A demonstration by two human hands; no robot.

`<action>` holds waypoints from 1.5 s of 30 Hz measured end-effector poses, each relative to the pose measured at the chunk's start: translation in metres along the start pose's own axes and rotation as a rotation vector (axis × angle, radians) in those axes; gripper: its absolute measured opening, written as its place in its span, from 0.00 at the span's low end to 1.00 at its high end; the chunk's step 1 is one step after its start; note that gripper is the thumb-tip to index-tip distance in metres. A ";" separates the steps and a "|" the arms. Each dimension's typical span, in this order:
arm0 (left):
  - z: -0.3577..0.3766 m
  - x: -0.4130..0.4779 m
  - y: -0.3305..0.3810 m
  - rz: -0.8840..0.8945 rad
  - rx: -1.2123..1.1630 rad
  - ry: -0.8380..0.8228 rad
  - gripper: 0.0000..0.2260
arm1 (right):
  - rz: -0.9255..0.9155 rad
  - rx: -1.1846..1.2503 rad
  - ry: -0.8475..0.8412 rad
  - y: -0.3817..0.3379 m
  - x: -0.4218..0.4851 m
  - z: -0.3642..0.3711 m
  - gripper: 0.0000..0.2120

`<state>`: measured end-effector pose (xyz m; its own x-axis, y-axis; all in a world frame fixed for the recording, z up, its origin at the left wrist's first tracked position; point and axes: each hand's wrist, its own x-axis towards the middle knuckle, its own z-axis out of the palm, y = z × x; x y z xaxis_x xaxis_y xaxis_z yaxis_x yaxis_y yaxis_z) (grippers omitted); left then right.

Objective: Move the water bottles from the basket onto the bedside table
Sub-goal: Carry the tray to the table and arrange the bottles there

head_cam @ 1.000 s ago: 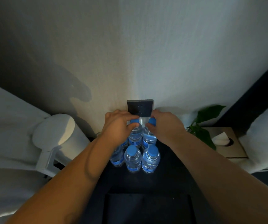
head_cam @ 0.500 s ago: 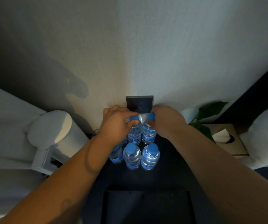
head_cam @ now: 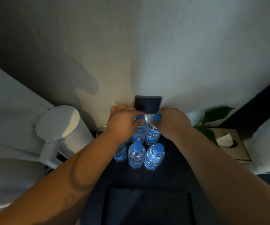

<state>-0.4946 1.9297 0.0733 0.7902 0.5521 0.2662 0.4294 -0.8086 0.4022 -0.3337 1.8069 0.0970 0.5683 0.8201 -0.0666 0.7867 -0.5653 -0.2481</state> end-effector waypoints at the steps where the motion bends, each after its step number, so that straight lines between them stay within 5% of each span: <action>1: 0.000 0.000 0.000 -0.002 0.003 -0.003 0.12 | 0.009 -0.020 0.000 -0.001 0.000 0.000 0.18; 45: -0.004 -0.003 0.005 -0.014 0.043 -0.008 0.12 | -0.041 0.019 0.036 0.003 -0.005 0.008 0.15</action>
<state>-0.4966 1.9244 0.0784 0.7871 0.5621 0.2541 0.4588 -0.8088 0.3679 -0.3358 1.8017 0.0891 0.5447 0.8384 -0.0210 0.8047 -0.5295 -0.2684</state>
